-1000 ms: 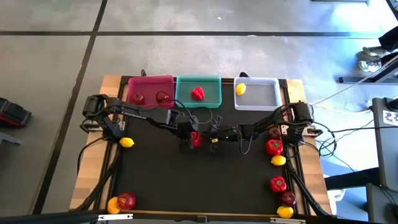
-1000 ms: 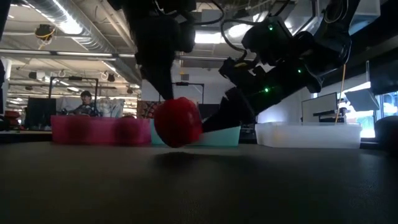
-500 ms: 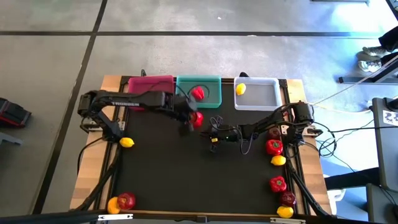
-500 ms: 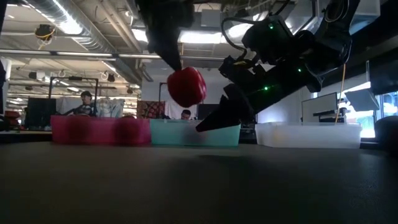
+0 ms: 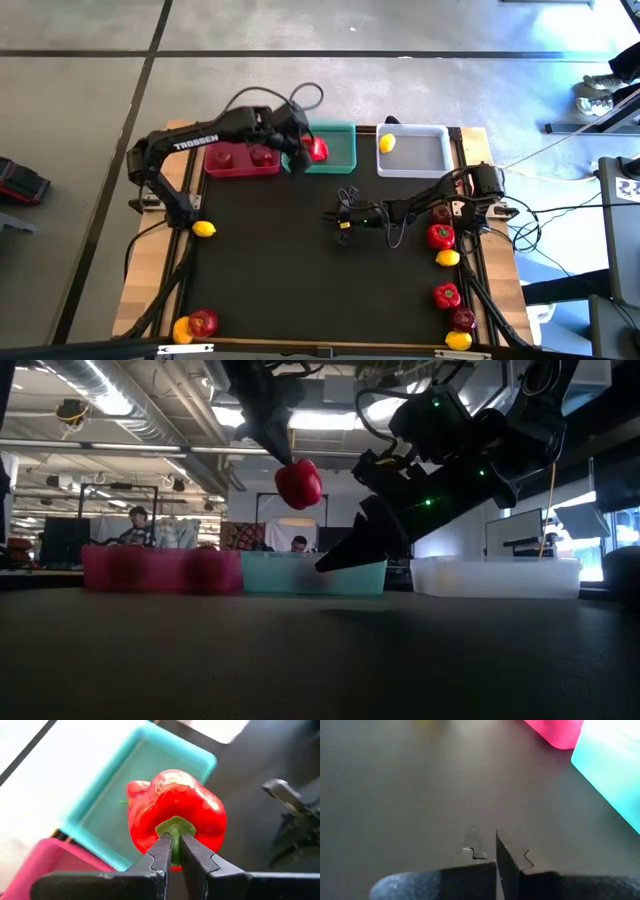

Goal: Sort produce into baskets
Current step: Put the red bell pepper into the green bin

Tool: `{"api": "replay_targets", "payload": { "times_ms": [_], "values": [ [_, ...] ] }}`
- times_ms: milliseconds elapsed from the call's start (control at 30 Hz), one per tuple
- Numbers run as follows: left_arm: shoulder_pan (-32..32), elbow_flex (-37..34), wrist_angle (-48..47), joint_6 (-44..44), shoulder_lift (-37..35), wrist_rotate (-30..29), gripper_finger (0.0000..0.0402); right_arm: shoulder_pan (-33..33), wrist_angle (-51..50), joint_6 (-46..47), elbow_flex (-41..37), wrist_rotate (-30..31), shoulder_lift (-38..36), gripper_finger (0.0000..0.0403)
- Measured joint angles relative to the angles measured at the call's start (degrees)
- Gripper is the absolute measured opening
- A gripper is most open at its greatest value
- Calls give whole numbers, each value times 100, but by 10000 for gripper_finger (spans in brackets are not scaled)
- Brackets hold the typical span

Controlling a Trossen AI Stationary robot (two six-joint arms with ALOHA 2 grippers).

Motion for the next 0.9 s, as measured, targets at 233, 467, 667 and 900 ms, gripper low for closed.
{"api": "replay_targets", "payload": {
  "times_ms": [233,467,667,900],
  "values": [
    [638,805,-729,187,461,48,29,-2,-13,-33,-2,0,38,1],
    [1190,981,-650,540,956,55,29,-2,1,-120,-2,0,90,1],
    [1431,979,-634,747,1472,55,29,-2,-15,-149,-2,0,90,1],
    [1493,979,-603,879,2075,38,29,-2,-5,-149,-2,0,90,1]
  ]
}}
